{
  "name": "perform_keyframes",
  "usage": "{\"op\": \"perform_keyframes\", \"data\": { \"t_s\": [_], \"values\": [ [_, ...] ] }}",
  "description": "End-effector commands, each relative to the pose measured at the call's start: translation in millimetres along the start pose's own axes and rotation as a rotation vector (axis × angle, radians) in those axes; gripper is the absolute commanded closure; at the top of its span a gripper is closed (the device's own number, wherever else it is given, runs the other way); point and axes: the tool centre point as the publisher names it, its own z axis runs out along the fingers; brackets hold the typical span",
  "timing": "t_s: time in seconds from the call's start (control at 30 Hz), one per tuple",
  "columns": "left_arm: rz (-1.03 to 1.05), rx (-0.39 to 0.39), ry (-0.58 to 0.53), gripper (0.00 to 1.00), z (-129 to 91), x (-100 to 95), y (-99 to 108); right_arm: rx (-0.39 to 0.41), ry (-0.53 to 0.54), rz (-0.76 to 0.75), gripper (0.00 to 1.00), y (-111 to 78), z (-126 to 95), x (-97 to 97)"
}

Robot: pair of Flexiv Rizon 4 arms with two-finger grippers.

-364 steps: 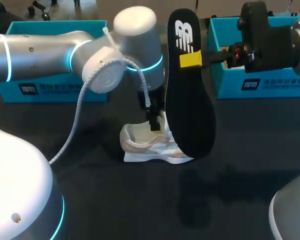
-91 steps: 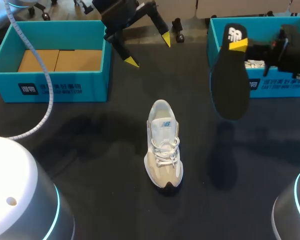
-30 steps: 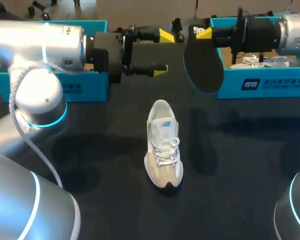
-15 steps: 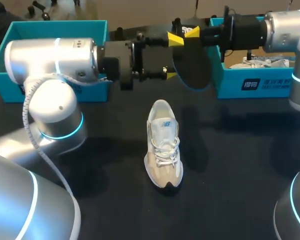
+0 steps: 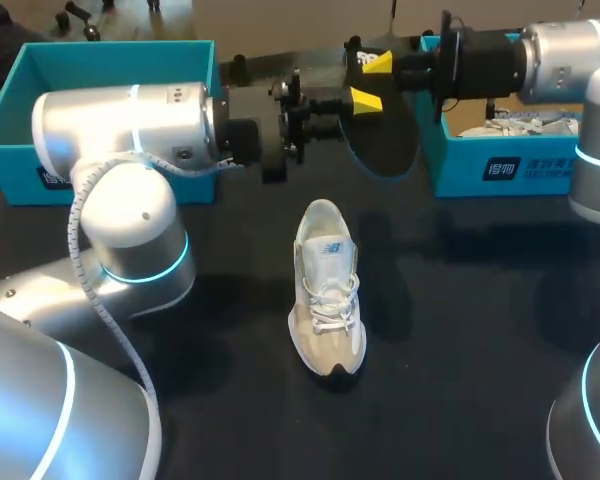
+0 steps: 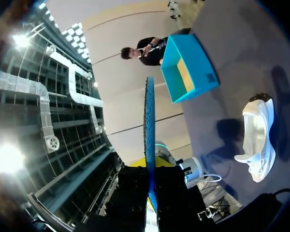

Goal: Take the shoe out of the shoebox, open the shoe tongue, remove and reinsert the insole, then place the shoe into the shoebox

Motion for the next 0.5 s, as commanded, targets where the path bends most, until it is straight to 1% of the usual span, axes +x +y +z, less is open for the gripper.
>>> {"op": "perform_keyframes", "data": {
  "t_s": [0.03, 0.13, 0.17, 0.2, 0.23, 0.3, 0.37, 0.5],
  "values": [
    [0.001, -0.009, -0.007, 1.00, 10.1, 3.6, 2.6, -0.002, -0.001, -0.011, 1.00, -4.9, 2.4, -0.8],
    [-0.002, -0.007, -0.005, 1.00, 8.8, 3.9, 3.1, 0.005, -0.007, -0.033, 1.00, -8.8, 2.1, -1.3],
    [-0.003, -0.006, -0.004, 1.00, 7.9, 3.7, 3.0, 0.012, -0.013, -0.043, 0.78, -10.4, 1.2, -2.8],
    [-0.012, -0.004, -0.005, 1.00, 6.7, 3.2, 2.9, 0.013, -0.012, -0.062, 0.31, -11.7, 0.6, -3.5],
    [-0.020, -0.003, -0.006, 1.00, 5.2, 2.4, 2.8, 0.006, -0.011, -0.073, 0.00, -13.4, -0.6, -4.5],
    [-0.024, -0.001, -0.007, 1.00, 1.9, 0.0, 1.7, 0.009, -0.023, -0.121, 0.00, -16.8, -2.6, -5.9],
    [-0.039, 0.006, -0.013, 1.00, -0.8, -2.4, 0.5, 0.021, -0.024, -0.144, 0.00, -20.4, -4.3, -7.4],
    [-0.047, 0.008, -0.019, 1.00, -6.6, -7.0, -1.3, 0.015, -0.026, -0.175, 0.00, -27.6, -9.5, -11.9]
  ]
}}
